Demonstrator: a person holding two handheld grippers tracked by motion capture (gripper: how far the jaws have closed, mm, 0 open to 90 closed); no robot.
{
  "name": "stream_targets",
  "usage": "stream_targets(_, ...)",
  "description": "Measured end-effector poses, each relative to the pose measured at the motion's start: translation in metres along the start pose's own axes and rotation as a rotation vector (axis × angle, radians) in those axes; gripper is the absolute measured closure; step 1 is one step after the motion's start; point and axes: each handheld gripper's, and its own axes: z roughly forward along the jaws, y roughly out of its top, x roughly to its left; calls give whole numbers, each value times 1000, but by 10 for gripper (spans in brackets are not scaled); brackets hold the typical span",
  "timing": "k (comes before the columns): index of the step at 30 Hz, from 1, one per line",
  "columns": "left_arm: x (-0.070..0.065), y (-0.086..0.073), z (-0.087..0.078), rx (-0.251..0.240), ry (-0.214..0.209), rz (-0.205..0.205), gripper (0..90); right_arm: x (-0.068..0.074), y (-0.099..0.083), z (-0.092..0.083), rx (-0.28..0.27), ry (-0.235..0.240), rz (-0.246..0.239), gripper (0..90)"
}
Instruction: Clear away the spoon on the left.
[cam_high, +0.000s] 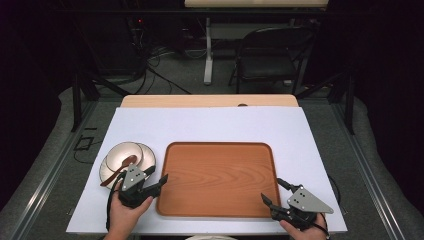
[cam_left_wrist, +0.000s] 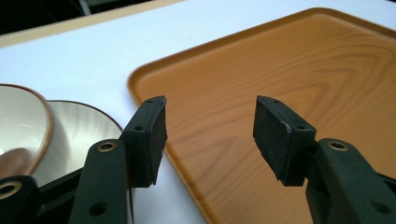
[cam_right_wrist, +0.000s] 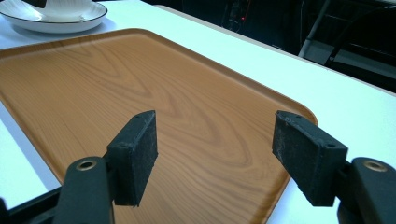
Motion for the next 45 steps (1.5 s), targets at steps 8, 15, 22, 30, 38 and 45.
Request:
stream_targets(8,2,-1,0,22,-9,-32,486,0,0,0,-1,7,1,308)
stream_targets(15,2,1,-3,36,2,-52,527,1,0,-2,-4,9,2,309)
stream_targets(22,5,3,-7,54,35,-60,605,1,0,-1,0,16,-1,310)
stream_targets(30,8,11,-23,66,88,-81,741,1,1,-2,-6,12,-2,312)
stream_targets(38,15,10,-40,61,114,-124,852,1,1,-3,-7,19,-1,312)
stream_targets(45,16,8,-59,48,175,-118,890,0,1,-4,-7,14,4,312)
